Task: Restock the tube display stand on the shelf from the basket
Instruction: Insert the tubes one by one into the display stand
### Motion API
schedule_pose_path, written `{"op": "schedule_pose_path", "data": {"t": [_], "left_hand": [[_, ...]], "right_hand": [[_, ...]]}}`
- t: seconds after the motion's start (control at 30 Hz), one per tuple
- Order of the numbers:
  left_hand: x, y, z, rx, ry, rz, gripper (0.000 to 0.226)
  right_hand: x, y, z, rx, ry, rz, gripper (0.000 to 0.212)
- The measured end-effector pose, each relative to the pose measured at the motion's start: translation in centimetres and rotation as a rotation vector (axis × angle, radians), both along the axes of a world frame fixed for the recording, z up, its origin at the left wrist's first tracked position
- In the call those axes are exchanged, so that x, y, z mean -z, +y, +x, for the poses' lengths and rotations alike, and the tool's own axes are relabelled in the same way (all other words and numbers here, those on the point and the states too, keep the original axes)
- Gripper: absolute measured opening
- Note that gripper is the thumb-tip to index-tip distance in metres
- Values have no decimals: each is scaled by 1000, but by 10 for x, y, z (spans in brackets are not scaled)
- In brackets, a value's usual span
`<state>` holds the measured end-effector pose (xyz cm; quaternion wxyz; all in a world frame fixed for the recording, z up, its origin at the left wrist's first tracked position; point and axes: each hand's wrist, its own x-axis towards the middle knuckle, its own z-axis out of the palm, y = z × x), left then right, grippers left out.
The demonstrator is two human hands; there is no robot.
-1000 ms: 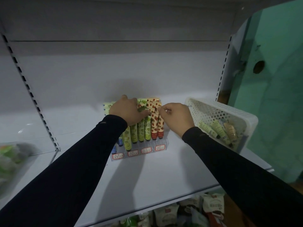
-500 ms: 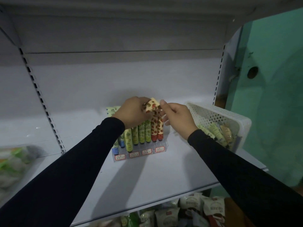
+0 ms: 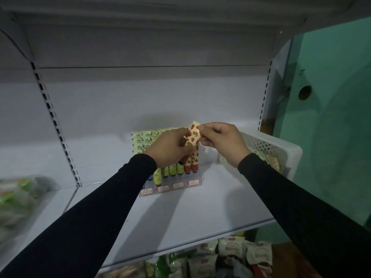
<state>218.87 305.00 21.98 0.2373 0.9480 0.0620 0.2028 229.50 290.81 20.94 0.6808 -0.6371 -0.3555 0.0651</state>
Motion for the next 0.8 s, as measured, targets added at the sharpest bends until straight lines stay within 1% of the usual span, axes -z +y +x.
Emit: {"op": "schedule_pose_path", "data": {"t": [0.03,0.1,0.17,0.23,0.3,0.43,0.5,0.57,0.63,0.73,0.8], "left_hand": [[2,-1,1,2,5,-5,27],[6,-2,2,-14,24,9,37],[10,-2,0,-28,29,67,45],[14,0,-3,-48,11,154,47],[19,5,-12,-83,-59,209,48],[28,23,-42,-233,-287,130,52],[40,42,-58,-337,-344,119,58],[56,61,-72,-419,-308,108,62],[77,75,-86,-487,-197,53,68],[109,91,-102,-530,24,-18,94],[130,99,-106,-519,180,-17,109]], "right_hand": [[1,0,1,-2,7,1,12],[4,-1,6,52,-22,-34,12],[9,-3,12,124,-78,-87,13],[15,-6,16,161,-129,-129,14],[22,-8,18,182,-200,-186,15],[35,-9,17,226,-349,-295,21],[41,-8,17,245,-389,-322,23],[47,-5,18,256,-400,-333,24],[51,-3,18,257,-401,-336,23],[53,2,19,253,-397,-334,23],[54,4,18,257,-412,-340,23]]}}
